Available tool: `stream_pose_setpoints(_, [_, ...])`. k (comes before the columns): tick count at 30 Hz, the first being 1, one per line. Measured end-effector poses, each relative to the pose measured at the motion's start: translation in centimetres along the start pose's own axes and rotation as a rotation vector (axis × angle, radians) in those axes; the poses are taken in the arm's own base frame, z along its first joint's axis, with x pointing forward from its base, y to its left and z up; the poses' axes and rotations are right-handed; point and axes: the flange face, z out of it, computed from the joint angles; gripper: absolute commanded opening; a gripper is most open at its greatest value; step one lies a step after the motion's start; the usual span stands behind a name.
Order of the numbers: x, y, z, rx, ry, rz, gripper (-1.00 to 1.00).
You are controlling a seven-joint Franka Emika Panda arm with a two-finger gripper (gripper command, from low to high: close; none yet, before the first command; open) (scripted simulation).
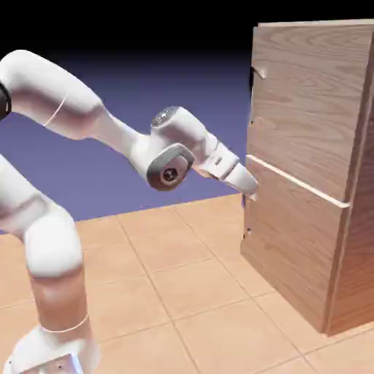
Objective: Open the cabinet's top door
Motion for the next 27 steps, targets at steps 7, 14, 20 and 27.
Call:
stream_pose_setpoints(7, [3.4,-3.4,-4.3,0.126,0.094,0.458,0.0])
stream_pose_setpoints(14, [5.0,-6.5,-8.5,0.288,0.127,0.89,0.0])
stream_pose_setpoints(20, [4.9,-9.2,-11.3,0.437,0.099,1.237,0.0])
stream_pose_setpoints(27, [3.4,-12.2,-13.2,0.6,-0.001,1.615,0.0])
